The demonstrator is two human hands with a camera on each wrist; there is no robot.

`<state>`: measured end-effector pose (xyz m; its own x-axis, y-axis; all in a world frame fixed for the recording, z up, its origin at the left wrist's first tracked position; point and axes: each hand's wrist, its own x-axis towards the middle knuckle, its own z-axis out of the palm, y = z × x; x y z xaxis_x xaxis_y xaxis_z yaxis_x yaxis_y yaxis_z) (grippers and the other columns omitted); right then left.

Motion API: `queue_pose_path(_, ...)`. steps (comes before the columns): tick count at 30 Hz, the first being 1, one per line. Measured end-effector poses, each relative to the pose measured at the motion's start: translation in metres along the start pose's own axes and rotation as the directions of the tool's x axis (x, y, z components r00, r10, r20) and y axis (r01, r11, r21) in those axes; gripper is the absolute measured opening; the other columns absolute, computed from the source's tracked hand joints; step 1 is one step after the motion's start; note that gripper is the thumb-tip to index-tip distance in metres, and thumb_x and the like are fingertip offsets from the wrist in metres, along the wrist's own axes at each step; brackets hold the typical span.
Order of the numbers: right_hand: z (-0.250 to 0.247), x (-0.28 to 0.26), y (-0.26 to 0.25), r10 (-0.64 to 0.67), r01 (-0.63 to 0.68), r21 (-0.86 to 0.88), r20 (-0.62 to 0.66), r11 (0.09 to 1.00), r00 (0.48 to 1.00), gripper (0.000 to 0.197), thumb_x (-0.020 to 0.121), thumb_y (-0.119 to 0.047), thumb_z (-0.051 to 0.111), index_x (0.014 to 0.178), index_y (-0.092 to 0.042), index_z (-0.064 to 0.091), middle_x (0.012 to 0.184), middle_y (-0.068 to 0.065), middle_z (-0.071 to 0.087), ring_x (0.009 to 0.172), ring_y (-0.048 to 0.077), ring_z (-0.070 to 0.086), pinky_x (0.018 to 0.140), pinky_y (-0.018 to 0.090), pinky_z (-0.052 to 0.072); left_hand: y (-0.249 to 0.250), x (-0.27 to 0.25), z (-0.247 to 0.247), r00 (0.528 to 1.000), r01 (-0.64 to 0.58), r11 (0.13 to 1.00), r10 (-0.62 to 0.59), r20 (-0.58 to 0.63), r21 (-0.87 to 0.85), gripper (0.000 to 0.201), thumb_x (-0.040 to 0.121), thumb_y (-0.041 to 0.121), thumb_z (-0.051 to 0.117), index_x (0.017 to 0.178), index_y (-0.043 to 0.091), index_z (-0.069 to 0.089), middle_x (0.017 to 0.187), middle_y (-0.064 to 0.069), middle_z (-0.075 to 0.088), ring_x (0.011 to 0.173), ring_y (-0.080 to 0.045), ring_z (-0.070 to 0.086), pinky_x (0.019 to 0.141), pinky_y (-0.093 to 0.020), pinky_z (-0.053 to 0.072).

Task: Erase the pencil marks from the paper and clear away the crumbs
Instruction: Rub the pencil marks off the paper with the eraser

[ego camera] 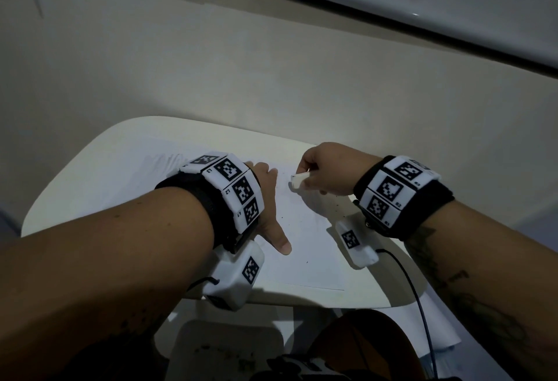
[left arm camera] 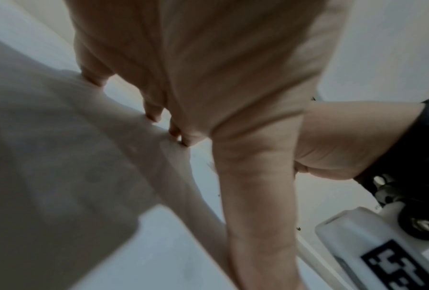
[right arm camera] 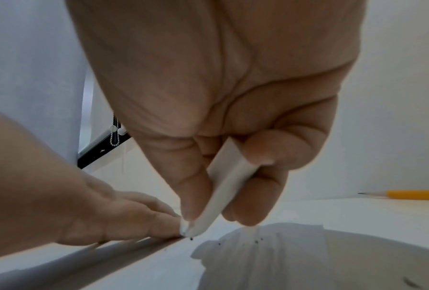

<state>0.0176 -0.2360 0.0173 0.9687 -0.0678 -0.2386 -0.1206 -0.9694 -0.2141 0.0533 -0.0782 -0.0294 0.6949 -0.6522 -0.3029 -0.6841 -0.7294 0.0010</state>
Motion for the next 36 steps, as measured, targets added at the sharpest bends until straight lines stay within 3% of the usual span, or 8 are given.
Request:
queue_pose_path(3,0.0,0.01,-0.006,-0.005,0.005,-0.02,-0.011,1.0,1.0,0.014,0.088,-0.035,0.068,0.093,-0.021,0.066,0.072,-0.011,0.057,0.066,0.007,0.054,0.059,0.024,0.04,-0.004,0.003,0.001,0.999,0.02,0.998,-0.022,-0.032,-0.063,0.103,0.018,0.1,0.046,0.083,0.02,0.036,0.096,0.001,0.048,0.09,-0.02,0.05,0.085,-0.043,0.048)
queue_pose_path(8,0.006,0.026,-0.013,-0.005,0.005,-0.004,0.018,1.0,1.0,0.023,0.087,-0.045,0.069,0.095,-0.024,0.069,0.08,-0.011,0.062,0.07,0.005,0.057,0.066,0.025,0.045,-0.009,0.01,0.004,1.0,0.013,0.999,-0.013,-0.004,-0.046,0.129,0.019,0.098,0.045,0.118,0.016,0.047,0.123,-0.003,0.051,0.115,-0.024,0.052,0.093,-0.044,0.046)
queue_pose_path(13,0.005,0.021,-0.011,-0.018,0.02,-0.012,0.163,1.0,0.986,0.022,0.078,-0.052,0.076,0.088,-0.032,0.073,0.073,-0.013,0.067,0.069,0.008,0.061,0.071,0.027,0.051,-0.007,0.01,0.006,0.999,0.025,1.0,-0.026,-0.022,-0.017,0.101,0.04,0.094,0.06,0.103,0.017,0.042,0.11,-0.001,0.05,0.102,-0.021,0.053,0.085,-0.04,0.045)
queue_pose_path(17,0.005,0.03,-0.011,0.012,-0.012,0.003,0.046,1.0,0.999,0.02,0.083,-0.045,0.074,0.094,-0.028,0.072,0.083,-0.012,0.065,0.079,0.009,0.061,0.072,0.026,0.049,-0.006,0.011,0.004,0.999,0.032,0.999,-0.032,-0.005,-0.002,0.119,0.041,0.095,0.059,0.125,0.012,0.045,0.128,-0.004,0.049,0.118,-0.024,0.051,0.098,-0.046,0.045)
queue_pose_path(21,0.006,0.031,-0.006,0.002,-0.008,0.108,0.055,0.994,0.998,0.015,0.08,-0.04,0.078,0.091,-0.03,0.073,0.087,-0.008,0.07,0.067,0.006,0.059,0.067,0.025,0.049,-0.006,0.009,0.007,0.999,0.035,0.999,-0.035,-0.028,-0.013,0.106,0.04,0.095,0.058,0.109,0.015,0.043,0.124,-0.003,0.05,0.113,-0.024,0.053,0.091,-0.043,0.046)
queue_pose_path(25,0.006,0.021,-0.005,-0.044,0.034,0.057,0.192,0.998,0.98,0.014,0.076,-0.043,0.079,0.089,-0.039,0.074,0.086,-0.017,0.07,0.071,0.004,0.061,0.076,0.027,0.052,-0.005,0.011,0.008,0.998,0.048,0.999,-0.048,-0.035,-0.014,0.119,0.04,0.094,0.059,0.128,0.016,0.045,0.132,-0.003,0.049,0.121,-0.024,0.051,0.097,-0.045,0.045)
queue_pose_path(29,0.009,0.031,-0.005,-0.023,0.02,0.052,0.048,0.998,0.999,0.015,0.08,-0.04,0.077,0.094,-0.035,0.074,0.092,-0.014,0.067,0.086,0.007,0.062,0.077,0.026,0.051,-0.006,0.01,0.007,0.999,0.04,0.999,-0.041,-0.028,-0.011,0.118,0.035,0.096,0.056,0.122,0.017,0.045,0.128,-0.002,0.05,0.115,-0.024,0.053,0.093,-0.046,0.047)
queue_pose_path(36,0.006,0.024,0.0,-0.051,0.037,0.084,0.167,0.996,0.985,0.013,0.08,-0.036,0.078,0.092,-0.034,0.073,0.083,-0.013,0.07,0.058,0.003,0.056,0.062,0.023,0.048,-0.004,0.009,0.006,0.999,0.038,0.999,-0.038,-0.029,0.003,0.109,0.043,0.093,0.061,0.118,0.015,0.046,0.121,-0.002,0.051,0.111,-0.023,0.054,0.085,-0.041,0.043)
